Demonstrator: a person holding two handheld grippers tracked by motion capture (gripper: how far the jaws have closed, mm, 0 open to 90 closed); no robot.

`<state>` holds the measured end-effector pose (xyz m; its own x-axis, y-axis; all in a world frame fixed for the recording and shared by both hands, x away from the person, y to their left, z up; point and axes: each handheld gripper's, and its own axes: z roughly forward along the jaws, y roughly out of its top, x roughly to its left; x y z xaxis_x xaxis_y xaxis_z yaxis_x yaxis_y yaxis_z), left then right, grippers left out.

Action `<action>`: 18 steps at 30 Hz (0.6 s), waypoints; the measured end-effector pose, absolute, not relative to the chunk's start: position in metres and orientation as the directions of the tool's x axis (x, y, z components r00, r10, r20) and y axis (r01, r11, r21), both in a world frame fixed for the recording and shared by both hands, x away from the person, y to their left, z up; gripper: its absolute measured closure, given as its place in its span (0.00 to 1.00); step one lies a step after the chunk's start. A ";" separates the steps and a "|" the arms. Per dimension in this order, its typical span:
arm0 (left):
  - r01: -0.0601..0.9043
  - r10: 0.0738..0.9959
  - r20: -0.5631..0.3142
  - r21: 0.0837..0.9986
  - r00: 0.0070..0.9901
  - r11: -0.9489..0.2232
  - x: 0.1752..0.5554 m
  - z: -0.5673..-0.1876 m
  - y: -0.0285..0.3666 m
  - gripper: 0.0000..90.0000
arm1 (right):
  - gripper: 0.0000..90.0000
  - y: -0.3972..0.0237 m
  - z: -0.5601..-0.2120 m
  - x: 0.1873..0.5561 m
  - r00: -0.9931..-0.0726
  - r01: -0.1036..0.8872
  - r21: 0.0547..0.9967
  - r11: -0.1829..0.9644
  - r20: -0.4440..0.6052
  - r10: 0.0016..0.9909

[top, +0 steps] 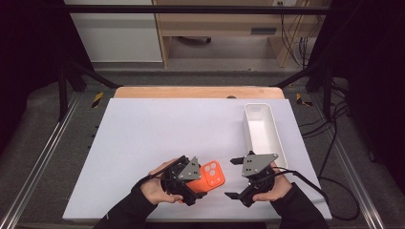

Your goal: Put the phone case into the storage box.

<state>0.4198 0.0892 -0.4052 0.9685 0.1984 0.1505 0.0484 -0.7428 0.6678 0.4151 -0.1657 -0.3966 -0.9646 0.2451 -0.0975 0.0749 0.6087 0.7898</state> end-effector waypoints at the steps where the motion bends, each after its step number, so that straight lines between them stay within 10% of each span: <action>1: 0.044 0.195 0.153 0.668 0.969 -0.742 0.419 -0.404 0.089 0.15 | 0.03 -0.166 -0.396 0.415 -0.965 0.073 0.788 0.611 -0.099 0.242; 18: 0.002 0.143 0.156 0.669 0.977 -0.743 0.414 -0.403 0.081 0.16 | 0.04 -0.160 -0.394 0.411 -0.979 0.037 0.760 0.649 -0.101 0.175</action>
